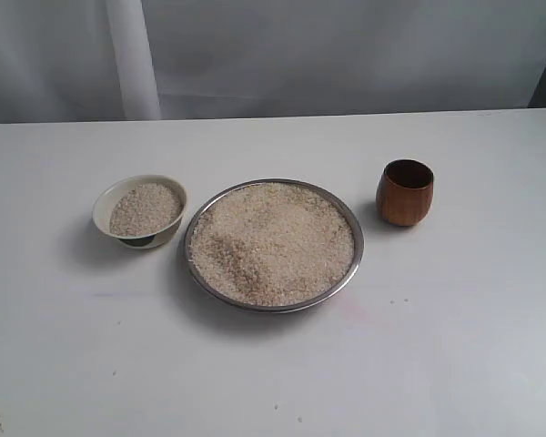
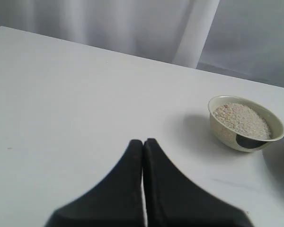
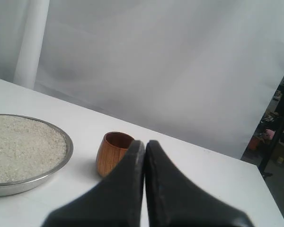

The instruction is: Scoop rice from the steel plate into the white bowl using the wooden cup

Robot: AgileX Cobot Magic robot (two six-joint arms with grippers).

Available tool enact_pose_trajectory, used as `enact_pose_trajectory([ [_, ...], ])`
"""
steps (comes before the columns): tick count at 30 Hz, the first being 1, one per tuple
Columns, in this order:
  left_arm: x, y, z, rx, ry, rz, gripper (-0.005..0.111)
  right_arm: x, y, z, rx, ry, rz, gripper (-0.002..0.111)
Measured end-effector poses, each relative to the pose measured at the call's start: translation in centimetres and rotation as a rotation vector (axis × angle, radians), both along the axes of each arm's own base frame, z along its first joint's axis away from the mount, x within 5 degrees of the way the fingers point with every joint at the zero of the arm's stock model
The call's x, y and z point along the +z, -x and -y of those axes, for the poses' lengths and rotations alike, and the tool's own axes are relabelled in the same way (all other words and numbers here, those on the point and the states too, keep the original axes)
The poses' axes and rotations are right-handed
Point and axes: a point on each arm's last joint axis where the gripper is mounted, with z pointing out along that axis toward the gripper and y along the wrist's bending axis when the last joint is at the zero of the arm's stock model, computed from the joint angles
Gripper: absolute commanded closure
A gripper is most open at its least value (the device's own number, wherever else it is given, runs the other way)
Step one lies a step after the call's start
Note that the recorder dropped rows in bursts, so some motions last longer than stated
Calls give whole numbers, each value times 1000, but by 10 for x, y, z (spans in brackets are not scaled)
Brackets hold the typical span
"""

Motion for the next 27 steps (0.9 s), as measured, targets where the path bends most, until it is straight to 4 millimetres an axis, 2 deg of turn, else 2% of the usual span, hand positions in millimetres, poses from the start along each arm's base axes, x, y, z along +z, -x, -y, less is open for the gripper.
enact_pose_trajectory([
  [16,0,0,0,0,0,0,107,0,0,0,0,0,0,108],
  [22,0,0,0,0,0,0,107,0,0,-1,9,-107,-28,108],
  [24,0,0,0,0,0,0,107,5,0,-1,8,-113,-34,108],
  [27,0,0,0,0,0,0,107,25,-5,-2,8,-110,-46,108],
])
